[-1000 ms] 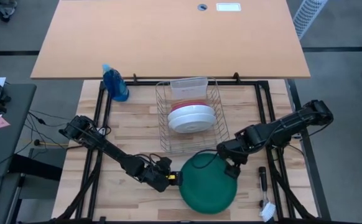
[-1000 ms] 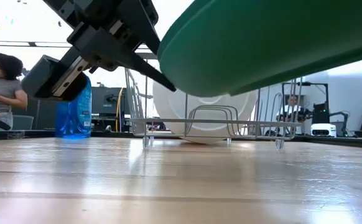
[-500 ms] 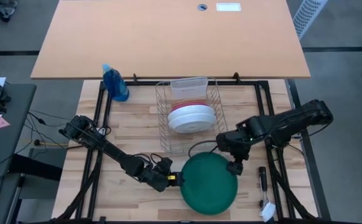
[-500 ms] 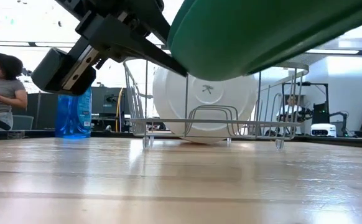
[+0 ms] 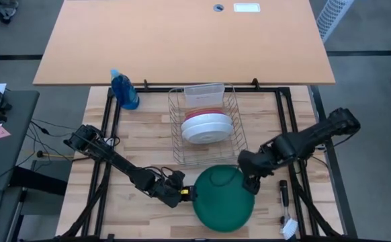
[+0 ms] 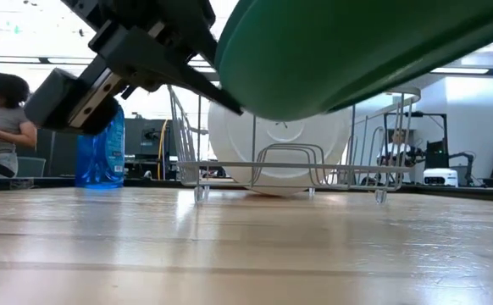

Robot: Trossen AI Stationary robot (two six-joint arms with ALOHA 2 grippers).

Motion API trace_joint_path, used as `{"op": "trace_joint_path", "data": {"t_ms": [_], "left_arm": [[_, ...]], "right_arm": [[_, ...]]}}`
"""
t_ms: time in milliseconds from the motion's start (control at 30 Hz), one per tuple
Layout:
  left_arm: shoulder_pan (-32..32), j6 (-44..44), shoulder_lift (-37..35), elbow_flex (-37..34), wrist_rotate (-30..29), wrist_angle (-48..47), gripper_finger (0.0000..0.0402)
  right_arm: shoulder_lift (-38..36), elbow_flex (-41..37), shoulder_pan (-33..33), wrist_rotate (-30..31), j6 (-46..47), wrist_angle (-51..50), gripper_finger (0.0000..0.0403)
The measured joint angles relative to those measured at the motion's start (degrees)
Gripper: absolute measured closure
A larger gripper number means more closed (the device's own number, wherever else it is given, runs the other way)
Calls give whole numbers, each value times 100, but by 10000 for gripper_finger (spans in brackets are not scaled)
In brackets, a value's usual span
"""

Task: Sort dishes
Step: Put the green plate in the dish rack

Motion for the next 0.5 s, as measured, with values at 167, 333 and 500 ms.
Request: {"op": "trace_joint_path", "data": {"t_ms": [167,333,500], "left_arm": [[2,-139,0,-195,83,49,394],[2,-137,0,-289,207,69,394],[13,-117,0,-293,289,-436,394]], "right_arm": [[-16,2,448,635,811,-73,101],[-255,2,790,1203,1345,-178,101],[-255,-320,1054,2335,1886,-78,101]]}}
